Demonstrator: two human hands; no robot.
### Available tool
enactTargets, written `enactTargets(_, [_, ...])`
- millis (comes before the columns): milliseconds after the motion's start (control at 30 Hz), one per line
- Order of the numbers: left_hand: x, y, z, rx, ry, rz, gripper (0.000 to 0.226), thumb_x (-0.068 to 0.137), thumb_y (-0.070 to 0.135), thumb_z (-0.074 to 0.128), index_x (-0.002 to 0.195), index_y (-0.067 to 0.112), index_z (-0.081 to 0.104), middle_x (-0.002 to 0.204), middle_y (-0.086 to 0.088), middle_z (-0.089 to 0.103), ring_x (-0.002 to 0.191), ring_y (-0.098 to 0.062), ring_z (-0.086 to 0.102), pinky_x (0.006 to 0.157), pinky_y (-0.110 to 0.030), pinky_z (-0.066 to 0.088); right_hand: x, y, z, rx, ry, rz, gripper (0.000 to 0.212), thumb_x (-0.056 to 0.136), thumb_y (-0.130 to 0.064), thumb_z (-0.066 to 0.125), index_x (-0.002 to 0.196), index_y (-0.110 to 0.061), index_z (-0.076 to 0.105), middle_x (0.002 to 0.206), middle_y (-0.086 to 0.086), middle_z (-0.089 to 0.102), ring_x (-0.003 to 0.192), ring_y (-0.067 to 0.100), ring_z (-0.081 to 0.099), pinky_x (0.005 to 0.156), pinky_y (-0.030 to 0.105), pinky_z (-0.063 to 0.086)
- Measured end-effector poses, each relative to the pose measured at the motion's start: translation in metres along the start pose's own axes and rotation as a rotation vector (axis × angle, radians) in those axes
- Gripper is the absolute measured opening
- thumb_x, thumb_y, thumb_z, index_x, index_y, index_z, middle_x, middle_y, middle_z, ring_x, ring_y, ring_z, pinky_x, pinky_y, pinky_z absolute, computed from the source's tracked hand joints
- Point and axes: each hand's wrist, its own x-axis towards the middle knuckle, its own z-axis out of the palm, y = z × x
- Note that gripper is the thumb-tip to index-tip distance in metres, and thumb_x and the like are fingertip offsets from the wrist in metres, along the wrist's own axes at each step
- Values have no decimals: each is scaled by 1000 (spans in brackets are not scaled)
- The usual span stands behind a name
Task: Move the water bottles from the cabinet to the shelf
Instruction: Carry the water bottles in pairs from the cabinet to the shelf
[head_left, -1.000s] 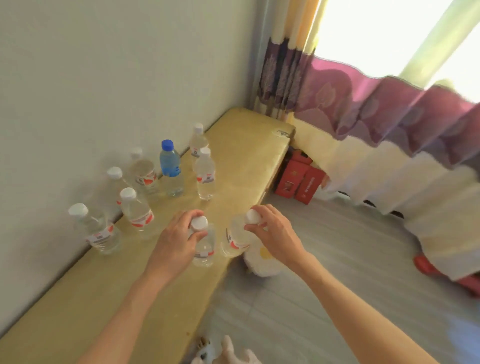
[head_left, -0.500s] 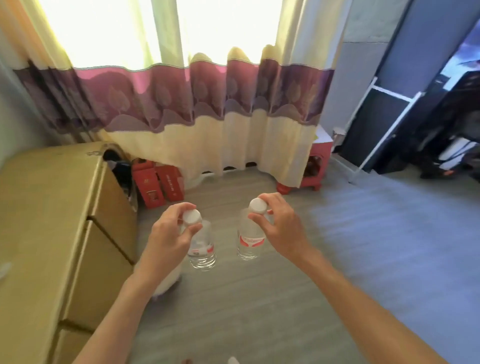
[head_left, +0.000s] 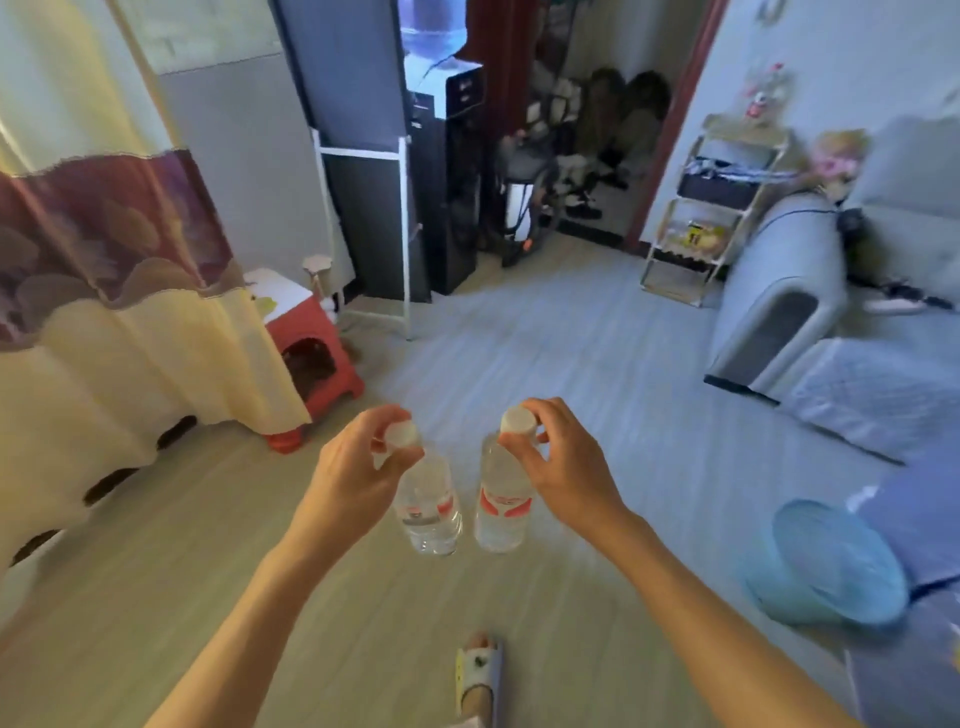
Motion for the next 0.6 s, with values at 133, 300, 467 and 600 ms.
enactTargets(133, [115,25,56,-16,-143,98,28,78,14,67,104,15,57,94,3,60,86,-18,58,75,-26,40,74,56,-40,-101,74,83,39,79,-45,54,105,-16,54,105,-4,56,90,14,55,76,32,46])
enactTargets(300, [237,69,111,-47,-248,207,24,80,12,65,101,15,56,93,3,58,86,-17,56,74,-25,39,156,112,-96,-86,213,209,26,83,-29,62,105,-17,54,104,-7,54,94,16,56,82,41,48])
enactTargets(467, [337,98,170,-72,-306,259,23,80,12,64,101,17,55,95,3,59,86,-15,56,68,-16,39,235,169,-132,-105,265,285,28,84,-33,60,106,-17,53,100,-9,52,90,16,55,79,40,49])
enactTargets(600, [411,116,225,-66,-354,272,21,81,12,64,96,23,54,88,11,58,84,-14,56,66,-9,37,298,230,-150,-150,214,332,28,83,-37,60,104,-18,54,100,-9,53,89,14,55,78,40,49])
